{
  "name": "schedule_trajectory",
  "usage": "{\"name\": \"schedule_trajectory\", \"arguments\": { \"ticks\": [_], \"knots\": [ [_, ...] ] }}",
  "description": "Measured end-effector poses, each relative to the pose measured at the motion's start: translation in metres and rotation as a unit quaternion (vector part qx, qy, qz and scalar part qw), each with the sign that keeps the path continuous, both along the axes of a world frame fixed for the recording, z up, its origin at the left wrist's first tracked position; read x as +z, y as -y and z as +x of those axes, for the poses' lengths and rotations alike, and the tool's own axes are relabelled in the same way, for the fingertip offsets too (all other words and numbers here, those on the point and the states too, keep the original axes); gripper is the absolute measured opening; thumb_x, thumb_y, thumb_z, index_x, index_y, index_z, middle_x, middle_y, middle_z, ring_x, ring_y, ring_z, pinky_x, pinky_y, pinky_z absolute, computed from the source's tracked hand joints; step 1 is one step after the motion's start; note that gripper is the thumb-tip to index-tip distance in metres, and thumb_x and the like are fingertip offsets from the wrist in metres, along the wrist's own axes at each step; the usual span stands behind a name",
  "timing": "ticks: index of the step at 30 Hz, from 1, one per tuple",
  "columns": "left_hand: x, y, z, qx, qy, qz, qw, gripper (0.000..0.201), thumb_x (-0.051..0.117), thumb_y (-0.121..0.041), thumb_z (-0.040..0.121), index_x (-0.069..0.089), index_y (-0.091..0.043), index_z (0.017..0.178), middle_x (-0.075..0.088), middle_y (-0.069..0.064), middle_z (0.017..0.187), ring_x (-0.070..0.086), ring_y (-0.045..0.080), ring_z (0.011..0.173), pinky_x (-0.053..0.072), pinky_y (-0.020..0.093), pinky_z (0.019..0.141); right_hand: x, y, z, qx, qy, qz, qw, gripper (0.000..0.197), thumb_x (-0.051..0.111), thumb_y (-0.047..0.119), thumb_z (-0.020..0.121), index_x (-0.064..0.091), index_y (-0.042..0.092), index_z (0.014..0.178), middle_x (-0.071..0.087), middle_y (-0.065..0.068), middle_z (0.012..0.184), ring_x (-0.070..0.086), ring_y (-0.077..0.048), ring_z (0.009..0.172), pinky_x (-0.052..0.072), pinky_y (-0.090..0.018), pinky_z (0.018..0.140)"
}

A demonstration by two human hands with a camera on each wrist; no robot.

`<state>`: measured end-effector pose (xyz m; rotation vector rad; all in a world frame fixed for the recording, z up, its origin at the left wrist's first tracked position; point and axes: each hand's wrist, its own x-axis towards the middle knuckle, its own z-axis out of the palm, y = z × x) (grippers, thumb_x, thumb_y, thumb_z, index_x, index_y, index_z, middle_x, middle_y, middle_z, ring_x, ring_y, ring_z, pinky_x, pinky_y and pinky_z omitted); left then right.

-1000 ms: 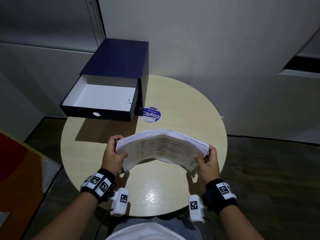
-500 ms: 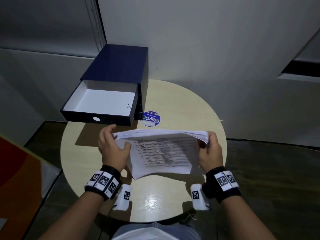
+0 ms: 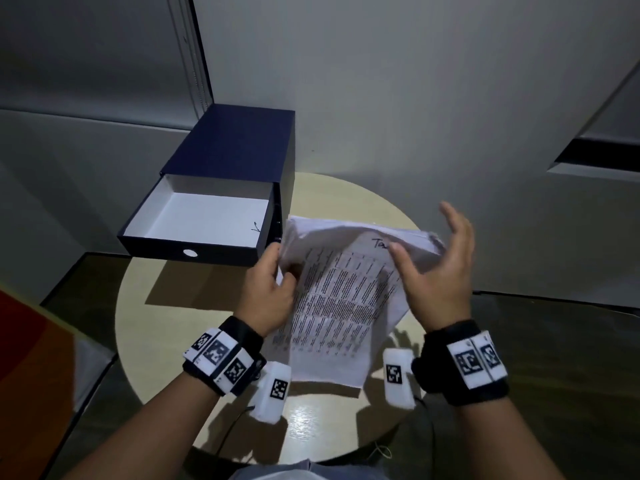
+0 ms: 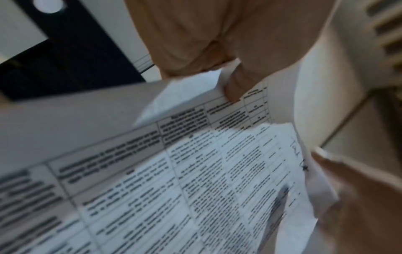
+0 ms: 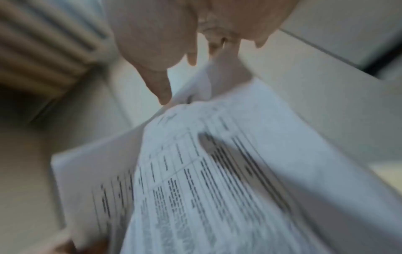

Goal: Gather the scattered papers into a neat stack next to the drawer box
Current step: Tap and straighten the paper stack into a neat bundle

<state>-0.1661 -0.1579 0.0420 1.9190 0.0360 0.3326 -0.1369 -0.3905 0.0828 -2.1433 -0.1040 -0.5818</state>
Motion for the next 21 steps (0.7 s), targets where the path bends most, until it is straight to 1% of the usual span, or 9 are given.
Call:
{"name": "schedule_trajectory", "arguments": {
  "ticks": [2, 4, 6, 9, 12, 15, 16, 18, 21],
  "knots": [
    [0.002, -0.002, 0.001, 0.01, -0.029, -0.075, 0.997, 0.019, 0.056, -0.005, 0.091, 0.058, -0.016, 0.107, 0.068, -0.002, 0.102, 0.064, 0.017, 0.099, 0.055, 0.039, 0.085, -0.018, 0.004, -0.003, 0.036, -0.101, 0.165, 0.98, 0.088, 0.073, 0.047, 0.076, 0.024, 0.034, 0.148, 0.034, 0.002, 0.153, 0.04, -0.02, 0.138, 0.038, -0.052, 0.112],
    [0.005, -0.001, 0.003, 0.006, -0.047, -0.117, 0.992, 0.019, 0.057, -0.013, 0.092, 0.059, -0.019, 0.11, 0.069, 0.0, 0.105, 0.065, 0.021, 0.102, 0.054, 0.046, 0.091, -0.033, 0.004, -0.001, 0.079, -0.158, 0.23, 0.957, 0.077, 0.071, 0.028, 0.085, 0.026, 0.024, 0.148, 0.049, -0.004, 0.144, 0.05, -0.019, 0.131, 0.041, -0.053, 0.11],
    [0.008, -0.001, 0.006, 0.001, -0.051, -0.128, 0.991, 0.023, 0.057, -0.023, 0.089, 0.059, -0.021, 0.111, 0.07, -0.001, 0.106, 0.065, 0.02, 0.103, 0.052, 0.05, 0.093, -0.04, 0.003, 0.003, 0.083, -0.185, 0.259, 0.944, 0.061, 0.066, 0.024, 0.088, 0.036, 0.02, 0.141, 0.06, -0.001, 0.132, 0.058, -0.019, 0.121, 0.043, -0.054, 0.107],
    [0.012, -0.001, 0.007, -0.009, -0.029, -0.112, 0.993, 0.025, 0.053, -0.027, 0.088, 0.054, -0.023, 0.112, 0.068, -0.006, 0.106, 0.065, 0.014, 0.103, 0.053, 0.047, 0.092, -0.039, 0.001, 0.004, 0.089, -0.163, 0.251, 0.95, 0.039, 0.06, 0.024, 0.091, 0.048, 0.025, 0.128, 0.066, 0.002, 0.123, 0.063, -0.016, 0.115, 0.049, -0.048, 0.102],
    [0.009, -0.001, 0.003, -0.029, 0.011, -0.109, 0.994, 0.035, 0.048, -0.016, 0.088, 0.044, -0.026, 0.121, 0.063, -0.008, 0.109, 0.062, 0.008, 0.104, 0.055, 0.037, 0.087, -0.037, -0.004, -0.004, 0.106, -0.109, 0.231, 0.961, 0.037, 0.054, 0.013, 0.098, 0.04, 0.035, 0.124, 0.062, 0.012, 0.117, 0.061, 0.002, 0.107, 0.053, -0.025, 0.09],
    [-0.015, -0.003, -0.007, -0.025, -0.003, -0.101, 0.995, 0.052, 0.047, -0.015, 0.087, 0.033, -0.03, 0.134, 0.061, -0.005, 0.12, 0.059, 0.005, 0.112, 0.052, 0.033, 0.092, -0.058, -0.011, -0.018, 0.111, -0.114, 0.19, 0.969, 0.04, 0.053, 0.005, 0.097, 0.035, 0.036, 0.117, 0.058, 0.019, 0.109, 0.059, 0.014, 0.097, 0.049, -0.006, 0.076],
    [-0.027, -0.003, -0.009, -0.019, -0.02, -0.079, 0.996, 0.051, 0.048, -0.018, 0.089, 0.032, -0.029, 0.136, 0.06, -0.006, 0.121, 0.059, 0.002, 0.112, 0.052, 0.035, 0.093, -0.069, -0.013, -0.023, 0.109, -0.13, 0.164, 0.972, 0.04, 0.053, 0.004, 0.097, 0.034, 0.033, 0.118, 0.056, 0.019, 0.109, 0.06, 0.01, 0.099, 0.047, -0.005, 0.076],
    [-0.047, -0.004, -0.014, -0.004, -0.041, -0.04, 0.998, 0.04, 0.05, -0.021, 0.095, 0.036, -0.027, 0.132, 0.059, -0.013, 0.116, 0.057, -0.008, 0.108, 0.052, 0.036, 0.093, -0.09, -0.017, -0.033, 0.112, -0.164, 0.144, 0.969, 0.04, 0.052, 0.004, 0.097, 0.033, 0.032, 0.119, 0.055, 0.017, 0.112, 0.06, 0.002, 0.104, 0.05, -0.011, 0.081],
    [-0.053, -0.006, -0.014, 0.01, -0.036, -0.033, 0.999, 0.034, 0.051, -0.014, 0.097, 0.037, -0.028, 0.125, 0.058, -0.017, 0.113, 0.057, -0.01, 0.105, 0.05, 0.017, 0.085, -0.094, -0.022, -0.038, 0.1, -0.162, 0.16, 0.969, 0.045, 0.05, -0.001, 0.096, 0.031, 0.033, 0.121, 0.054, 0.018, 0.113, 0.055, 0.019, 0.096, 0.046, -0.004, 0.078]
  ]
}}
